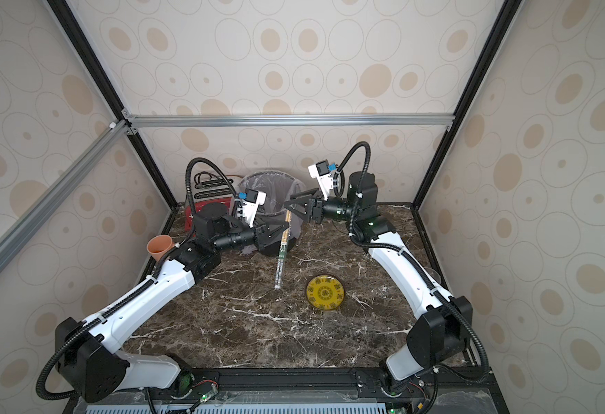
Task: Remove the packaging of disposable chopsticks
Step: Remove the packet bag from the disposable chopsticks.
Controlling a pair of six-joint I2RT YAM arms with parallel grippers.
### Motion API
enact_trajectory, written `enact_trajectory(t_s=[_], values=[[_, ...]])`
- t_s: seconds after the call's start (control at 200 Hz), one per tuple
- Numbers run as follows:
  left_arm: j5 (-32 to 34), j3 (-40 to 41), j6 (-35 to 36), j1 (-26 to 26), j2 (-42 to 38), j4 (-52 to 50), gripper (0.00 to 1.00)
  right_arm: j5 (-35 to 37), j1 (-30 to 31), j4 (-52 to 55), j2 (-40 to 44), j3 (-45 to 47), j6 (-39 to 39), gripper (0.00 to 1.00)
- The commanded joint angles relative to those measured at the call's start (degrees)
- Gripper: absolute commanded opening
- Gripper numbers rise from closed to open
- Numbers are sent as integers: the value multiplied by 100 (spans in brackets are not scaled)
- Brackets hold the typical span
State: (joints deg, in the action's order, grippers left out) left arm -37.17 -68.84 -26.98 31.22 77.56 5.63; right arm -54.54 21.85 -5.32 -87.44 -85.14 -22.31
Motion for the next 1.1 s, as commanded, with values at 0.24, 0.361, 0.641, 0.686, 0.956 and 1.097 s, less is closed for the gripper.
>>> enact_trajectory(t_s=[0.24, 0.361, 0.641, 0.686, 0.956, 1.097], values=[[-98, -40, 80, -2, -127, 457, 0, -352, -4, -578, 44, 145, -464, 35], [-97, -50, 75, 1, -138, 457, 0, -342, 2, -707, 17, 223, -563, 32], [-104, -74, 88, 2, -136, 473, 0, -330, -2, -624, -43, 192, -552, 38], [-99, -70, 88, -2, -135, 490, 0, -320, -4, -586, -69, 185, -537, 39], [-134, -68, 101, 1, -116, 450, 0, -279, -5, -622, -111, 169, -518, 25], [-167, -25, 97, 0, -75, 439, 0, -274, -4, -628, -102, 109, -504, 13]])
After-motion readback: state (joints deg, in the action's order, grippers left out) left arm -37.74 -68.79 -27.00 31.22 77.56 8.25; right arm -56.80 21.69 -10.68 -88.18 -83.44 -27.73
